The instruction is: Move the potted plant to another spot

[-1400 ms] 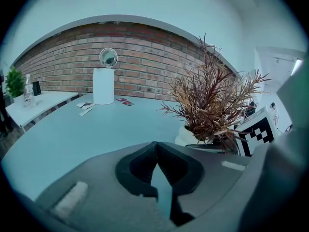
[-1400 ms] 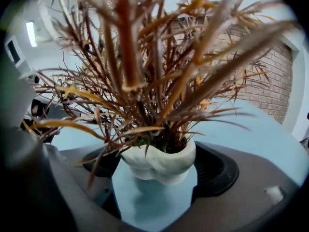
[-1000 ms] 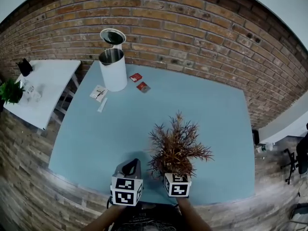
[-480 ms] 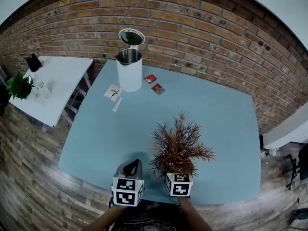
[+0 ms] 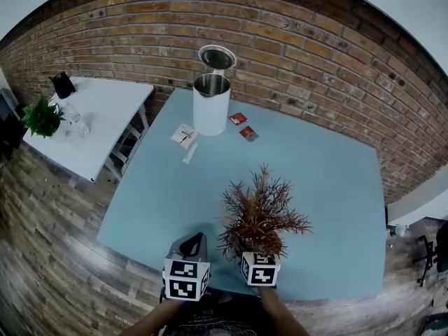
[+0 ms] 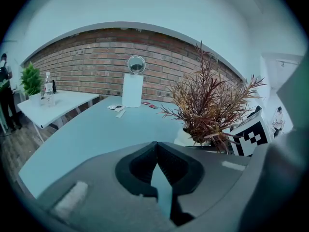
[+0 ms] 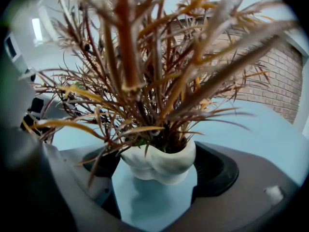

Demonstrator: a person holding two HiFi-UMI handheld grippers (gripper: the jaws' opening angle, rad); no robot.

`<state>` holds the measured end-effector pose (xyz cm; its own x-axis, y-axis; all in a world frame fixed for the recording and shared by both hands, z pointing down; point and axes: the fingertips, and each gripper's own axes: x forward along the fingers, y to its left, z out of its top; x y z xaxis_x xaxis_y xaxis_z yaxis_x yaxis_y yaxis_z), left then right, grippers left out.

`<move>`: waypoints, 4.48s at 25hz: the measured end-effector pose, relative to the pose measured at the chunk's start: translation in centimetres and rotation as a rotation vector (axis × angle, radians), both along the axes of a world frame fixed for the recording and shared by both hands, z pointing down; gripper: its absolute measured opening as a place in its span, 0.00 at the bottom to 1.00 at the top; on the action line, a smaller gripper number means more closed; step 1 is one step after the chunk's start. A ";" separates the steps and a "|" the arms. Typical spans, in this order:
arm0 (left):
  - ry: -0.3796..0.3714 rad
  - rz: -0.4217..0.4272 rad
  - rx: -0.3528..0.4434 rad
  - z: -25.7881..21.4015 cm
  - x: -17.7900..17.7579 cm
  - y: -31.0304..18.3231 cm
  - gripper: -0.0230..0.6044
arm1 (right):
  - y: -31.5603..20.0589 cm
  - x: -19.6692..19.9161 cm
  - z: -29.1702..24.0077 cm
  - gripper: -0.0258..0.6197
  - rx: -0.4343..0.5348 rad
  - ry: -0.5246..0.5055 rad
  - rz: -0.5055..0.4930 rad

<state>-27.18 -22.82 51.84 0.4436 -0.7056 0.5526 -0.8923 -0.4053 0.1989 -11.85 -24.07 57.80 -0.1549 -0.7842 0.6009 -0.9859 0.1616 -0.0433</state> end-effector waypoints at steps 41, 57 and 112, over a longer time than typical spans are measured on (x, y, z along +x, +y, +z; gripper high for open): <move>-0.006 -0.112 -0.052 2.3 -1.9 6.2 0.04 | 1.5 -6.8 -1.1 0.63 0.003 -0.069 -0.204; -0.032 -0.170 -0.022 1.5 1.3 8.9 0.04 | 5.9 -4.6 -2.1 0.40 0.028 -0.092 -0.314; -0.040 0.058 0.073 -0.5 22.9 21.9 0.04 | 22.5 12.2 -6.7 0.05 0.144 -0.177 -0.211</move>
